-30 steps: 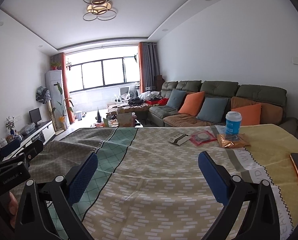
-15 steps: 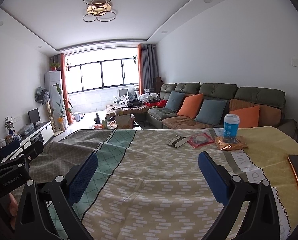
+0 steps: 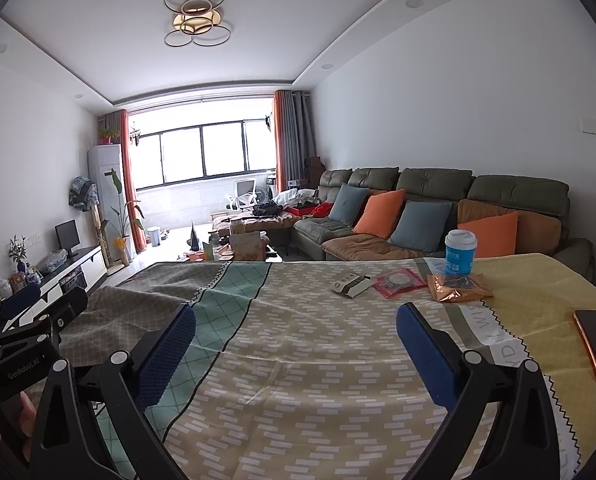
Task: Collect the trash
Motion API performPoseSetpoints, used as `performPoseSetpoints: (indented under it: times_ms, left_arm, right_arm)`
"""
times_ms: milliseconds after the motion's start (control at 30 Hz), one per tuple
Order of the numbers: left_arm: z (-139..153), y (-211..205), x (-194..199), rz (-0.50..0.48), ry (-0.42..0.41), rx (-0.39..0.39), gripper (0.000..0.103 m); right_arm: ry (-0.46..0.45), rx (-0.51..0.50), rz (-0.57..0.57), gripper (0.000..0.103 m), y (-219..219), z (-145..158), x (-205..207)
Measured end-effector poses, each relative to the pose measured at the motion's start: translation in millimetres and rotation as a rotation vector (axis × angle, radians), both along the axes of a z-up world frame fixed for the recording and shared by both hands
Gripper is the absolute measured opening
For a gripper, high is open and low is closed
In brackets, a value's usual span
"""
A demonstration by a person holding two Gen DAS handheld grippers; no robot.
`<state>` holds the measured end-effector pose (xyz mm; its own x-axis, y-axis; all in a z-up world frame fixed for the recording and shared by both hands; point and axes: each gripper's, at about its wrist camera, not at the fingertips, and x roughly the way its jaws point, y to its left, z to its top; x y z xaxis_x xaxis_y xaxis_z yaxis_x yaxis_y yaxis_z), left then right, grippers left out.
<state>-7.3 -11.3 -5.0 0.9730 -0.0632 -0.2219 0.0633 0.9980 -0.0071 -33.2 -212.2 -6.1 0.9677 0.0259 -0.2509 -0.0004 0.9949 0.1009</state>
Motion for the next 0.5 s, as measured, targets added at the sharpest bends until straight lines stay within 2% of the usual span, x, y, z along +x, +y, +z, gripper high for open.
performPoseSetpoints:
  times_ms: [500]
  left_arm:
    - [-1.2, 0.6, -1.0, 0.005, 0.003, -0.005, 0.1]
  right_arm:
    - [-0.002, 0.0, 0.0, 0.1, 0.0, 0.9, -1.9]
